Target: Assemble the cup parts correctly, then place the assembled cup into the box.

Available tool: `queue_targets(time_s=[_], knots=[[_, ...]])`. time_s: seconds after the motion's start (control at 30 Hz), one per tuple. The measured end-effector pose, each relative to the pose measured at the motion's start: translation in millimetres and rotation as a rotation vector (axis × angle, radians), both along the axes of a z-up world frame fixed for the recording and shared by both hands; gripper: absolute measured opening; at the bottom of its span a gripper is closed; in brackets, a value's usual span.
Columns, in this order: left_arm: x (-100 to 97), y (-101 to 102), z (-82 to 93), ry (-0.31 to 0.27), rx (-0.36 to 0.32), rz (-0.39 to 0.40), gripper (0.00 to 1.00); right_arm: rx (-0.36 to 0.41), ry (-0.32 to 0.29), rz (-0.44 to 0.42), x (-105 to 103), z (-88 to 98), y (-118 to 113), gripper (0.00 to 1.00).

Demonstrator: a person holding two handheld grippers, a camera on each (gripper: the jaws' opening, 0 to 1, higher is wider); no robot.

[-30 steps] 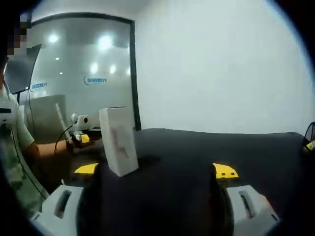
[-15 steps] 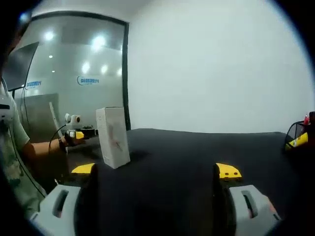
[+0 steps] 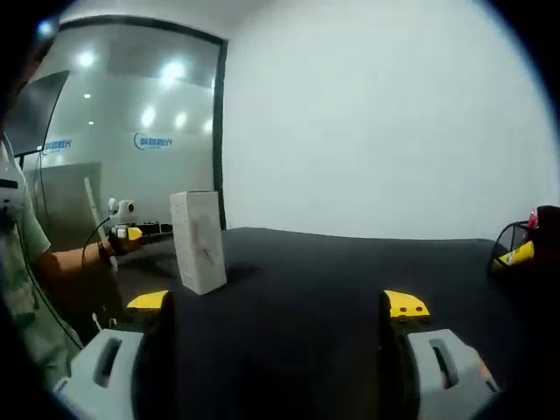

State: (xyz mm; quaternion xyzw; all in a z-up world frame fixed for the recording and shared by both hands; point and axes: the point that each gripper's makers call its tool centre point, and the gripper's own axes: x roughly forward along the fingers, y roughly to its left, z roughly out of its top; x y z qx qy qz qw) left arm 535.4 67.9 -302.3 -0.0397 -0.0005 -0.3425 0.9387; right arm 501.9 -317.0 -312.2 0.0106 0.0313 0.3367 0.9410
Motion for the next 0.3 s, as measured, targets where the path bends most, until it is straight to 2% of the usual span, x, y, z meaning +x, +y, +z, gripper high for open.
queue_targets(time_s=[0.1, 0.3], knots=[[-4.1, 4, 1.0, -0.005, 0.018, 0.007, 0.96, -0.012, 0.002, -0.003, -6, -2.8, 0, 0.93], [2.4, 18, -1.0, 0.002, 0.016, 0.017, 0.96, -0.014, 0.006, -0.020, -13, -7.6, -8, 0.93]])
